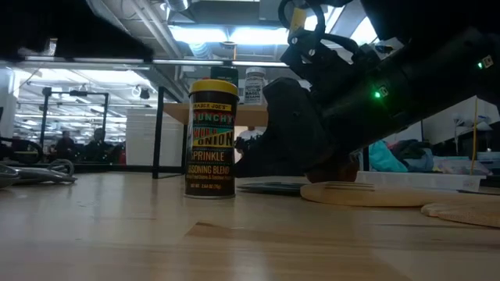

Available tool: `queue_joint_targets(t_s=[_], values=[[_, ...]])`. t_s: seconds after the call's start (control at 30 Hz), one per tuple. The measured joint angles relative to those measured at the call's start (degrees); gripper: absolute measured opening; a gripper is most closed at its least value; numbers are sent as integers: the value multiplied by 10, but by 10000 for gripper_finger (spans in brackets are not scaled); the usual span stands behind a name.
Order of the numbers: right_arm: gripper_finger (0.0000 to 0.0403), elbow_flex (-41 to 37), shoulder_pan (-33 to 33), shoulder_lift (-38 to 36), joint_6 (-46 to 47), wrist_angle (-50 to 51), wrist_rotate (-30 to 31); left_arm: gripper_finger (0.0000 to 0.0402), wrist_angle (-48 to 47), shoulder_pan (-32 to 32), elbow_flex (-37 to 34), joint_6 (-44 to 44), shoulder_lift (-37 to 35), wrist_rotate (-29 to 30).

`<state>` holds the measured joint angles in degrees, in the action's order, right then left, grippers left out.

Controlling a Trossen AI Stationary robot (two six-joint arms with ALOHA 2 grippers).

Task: Shelf spices
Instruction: Put the yellow seasoning bottle on the shelf

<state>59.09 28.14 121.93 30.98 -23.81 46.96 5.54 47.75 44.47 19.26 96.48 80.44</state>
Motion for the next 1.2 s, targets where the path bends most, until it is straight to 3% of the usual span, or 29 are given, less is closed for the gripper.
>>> queue_joint_targets(t_s=[0.13,0.3,0.4,0.6,0.7,0.8,0.87,1.0,1.2], values=[[244,0,0,0,0,0,0,3,-216,0,0,97,-107,11],[244,0,0,0,0,0,0,3,-532,0,0,334,-226,-3],[244,0,0,0,0,-1,0,3,-638,2,-14,448,-275,2],[244,0,0,0,0,-1,-1,3,-639,21,-121,541,-350,43],[244,0,0,0,0,-1,-1,3,-616,32,-200,643,-370,91],[244,0,0,0,0,-1,-1,3,-596,44,-276,772,-374,95],[244,0,0,0,-1,-1,-1,3,-599,52,-288,847,-368,77],[244,1,0,0,-2,-1,-8,3,-578,72,-278,832,-353,97],[244,1,0,0,-2,-1,-12,3,-464,86,-281,750,-350,97]])
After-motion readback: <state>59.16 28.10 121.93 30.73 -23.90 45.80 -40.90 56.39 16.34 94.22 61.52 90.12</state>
